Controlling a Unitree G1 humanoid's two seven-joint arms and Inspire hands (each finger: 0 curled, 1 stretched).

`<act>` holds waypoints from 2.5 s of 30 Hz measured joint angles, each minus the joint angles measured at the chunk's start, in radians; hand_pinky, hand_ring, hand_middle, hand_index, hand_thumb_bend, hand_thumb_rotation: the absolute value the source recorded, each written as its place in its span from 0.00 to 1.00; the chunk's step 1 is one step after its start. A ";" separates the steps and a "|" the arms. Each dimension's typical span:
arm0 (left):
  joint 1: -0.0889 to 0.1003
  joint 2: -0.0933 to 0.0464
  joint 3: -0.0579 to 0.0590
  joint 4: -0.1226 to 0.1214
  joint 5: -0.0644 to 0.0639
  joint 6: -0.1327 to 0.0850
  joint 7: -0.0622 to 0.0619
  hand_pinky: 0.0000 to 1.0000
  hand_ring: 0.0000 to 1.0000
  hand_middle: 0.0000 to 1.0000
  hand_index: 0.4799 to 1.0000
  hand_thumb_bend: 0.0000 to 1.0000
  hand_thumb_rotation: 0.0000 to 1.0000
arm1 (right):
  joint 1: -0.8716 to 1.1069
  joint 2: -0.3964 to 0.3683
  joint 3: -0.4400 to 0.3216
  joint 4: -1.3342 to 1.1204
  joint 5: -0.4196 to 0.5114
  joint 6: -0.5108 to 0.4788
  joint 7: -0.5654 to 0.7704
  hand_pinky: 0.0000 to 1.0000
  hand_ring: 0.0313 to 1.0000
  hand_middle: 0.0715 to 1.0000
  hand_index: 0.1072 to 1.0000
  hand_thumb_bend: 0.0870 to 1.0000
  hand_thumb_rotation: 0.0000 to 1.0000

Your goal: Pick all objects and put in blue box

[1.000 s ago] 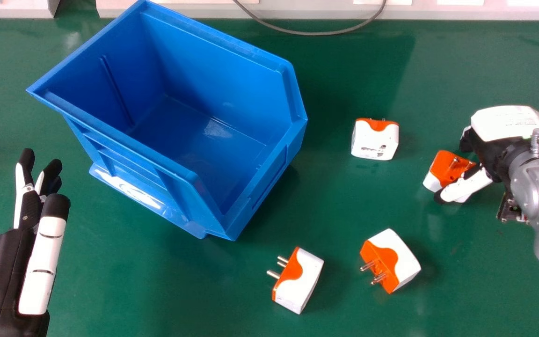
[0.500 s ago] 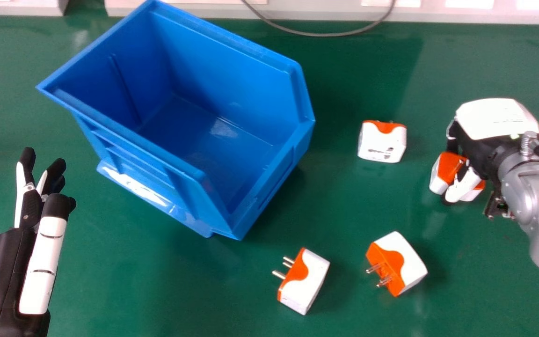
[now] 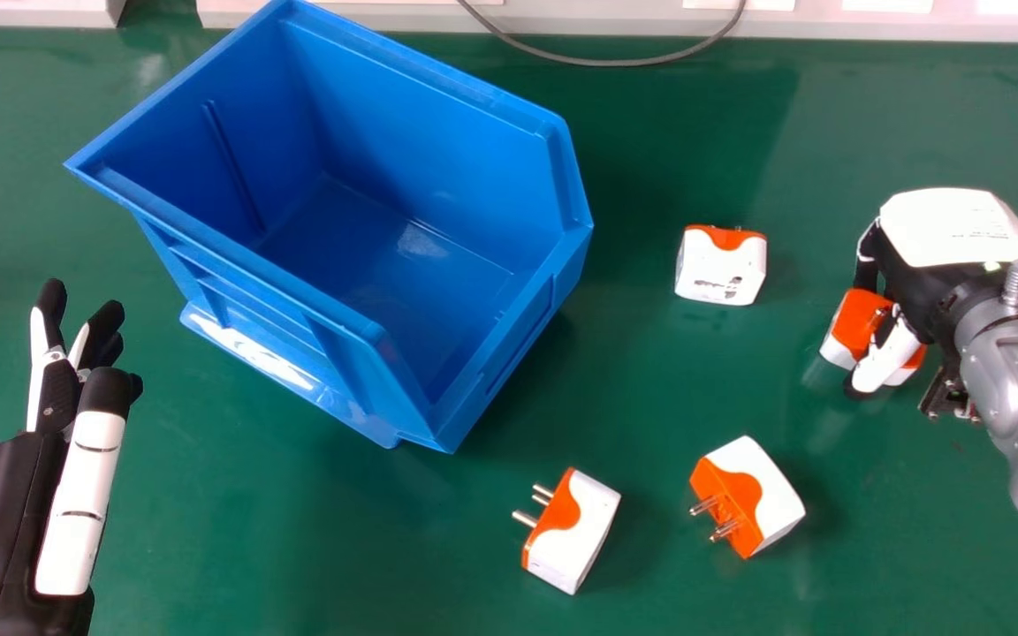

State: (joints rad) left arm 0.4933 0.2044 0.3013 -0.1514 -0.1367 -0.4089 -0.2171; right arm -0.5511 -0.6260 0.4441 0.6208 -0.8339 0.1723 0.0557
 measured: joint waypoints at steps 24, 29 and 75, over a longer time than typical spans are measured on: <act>-0.009 -0.001 -0.003 -0.012 0.009 -0.004 0.000 0.92 0.98 0.97 0.95 0.68 1.00 | 0.371 0.020 -0.311 -1.004 0.161 -0.022 0.094 0.03 0.05 0.07 0.41 0.45 0.13; -0.013 -0.001 -0.003 -0.010 0.011 -0.005 0.003 0.91 0.97 0.97 0.95 0.68 1.00 | 0.303 0.093 -0.272 -1.019 0.160 -0.060 0.104 0.02 0.03 0.05 0.41 0.45 0.13; 0.002 -0.040 -0.053 -0.068 0.058 0.018 0.034 0.90 0.97 0.97 0.94 0.69 1.00 | -0.406 0.680 0.122 0.222 -0.012 -0.100 -0.234 0.05 0.07 0.11 0.42 0.46 0.12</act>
State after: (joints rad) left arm 0.4949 0.1644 0.2483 -0.2190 -0.0789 -0.3909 -0.1829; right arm -0.9570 0.0542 0.5661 0.8426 -0.8460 0.0723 -0.1785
